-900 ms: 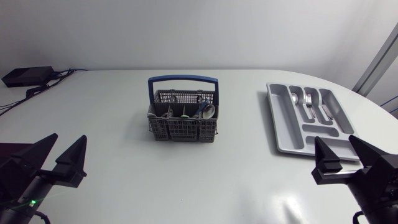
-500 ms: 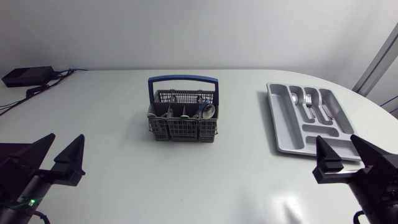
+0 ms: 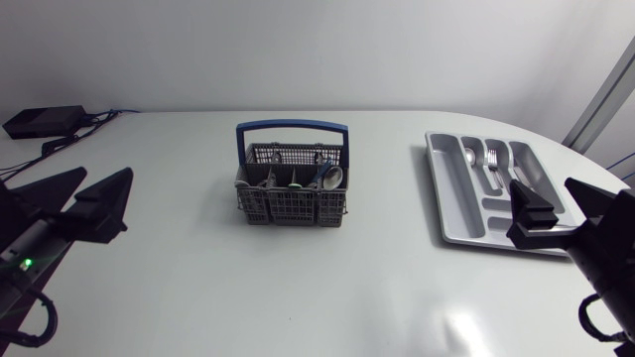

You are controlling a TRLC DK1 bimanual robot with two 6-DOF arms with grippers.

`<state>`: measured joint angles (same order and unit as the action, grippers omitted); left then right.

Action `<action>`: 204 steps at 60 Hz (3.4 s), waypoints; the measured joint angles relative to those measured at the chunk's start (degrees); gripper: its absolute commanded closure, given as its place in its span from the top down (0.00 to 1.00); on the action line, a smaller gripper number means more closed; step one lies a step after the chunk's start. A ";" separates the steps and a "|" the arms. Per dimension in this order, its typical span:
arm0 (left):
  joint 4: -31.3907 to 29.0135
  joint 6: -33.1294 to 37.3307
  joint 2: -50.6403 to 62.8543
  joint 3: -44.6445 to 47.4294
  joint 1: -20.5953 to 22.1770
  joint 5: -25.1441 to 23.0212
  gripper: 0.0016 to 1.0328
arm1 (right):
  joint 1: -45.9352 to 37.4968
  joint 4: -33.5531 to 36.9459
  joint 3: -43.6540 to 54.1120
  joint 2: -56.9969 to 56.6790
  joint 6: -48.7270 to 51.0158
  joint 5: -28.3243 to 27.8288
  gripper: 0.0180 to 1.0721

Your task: Unload the cutlery basket into the drawer organizer.

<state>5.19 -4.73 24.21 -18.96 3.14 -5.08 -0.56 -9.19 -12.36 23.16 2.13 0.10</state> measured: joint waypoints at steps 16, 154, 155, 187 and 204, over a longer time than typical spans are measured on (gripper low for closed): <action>-2.45 2.32 26.10 -12.61 12.37 5.44 0.87 | 0.24 -1.31 -6.82 18.14 -0.02 0.24 0.95; -27.04 15.89 72.00 -65.75 21.66 -36.54 0.03 | 7.85 28.41 -22.47 36.68 18.99 -15.30 0.95; -27.56 15.80 71.52 -65.92 21.66 -36.59 0.03 | 8.00 28.46 -22.45 36.20 18.99 -15.30 0.95; -40.09 15.26 62.71 -65.35 26.03 -39.71 0.03 | 12.59 37.79 -28.50 28.81 19.15 -23.82 0.95; -40.76 15.26 62.73 -62.45 31.41 -40.13 0.03 | 23.93 34.18 -28.89 30.73 19.15 -25.42 0.93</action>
<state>-35.57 10.52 86.94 -81.41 34.54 -45.21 23.38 24.99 -41.25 53.89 21.28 -25.32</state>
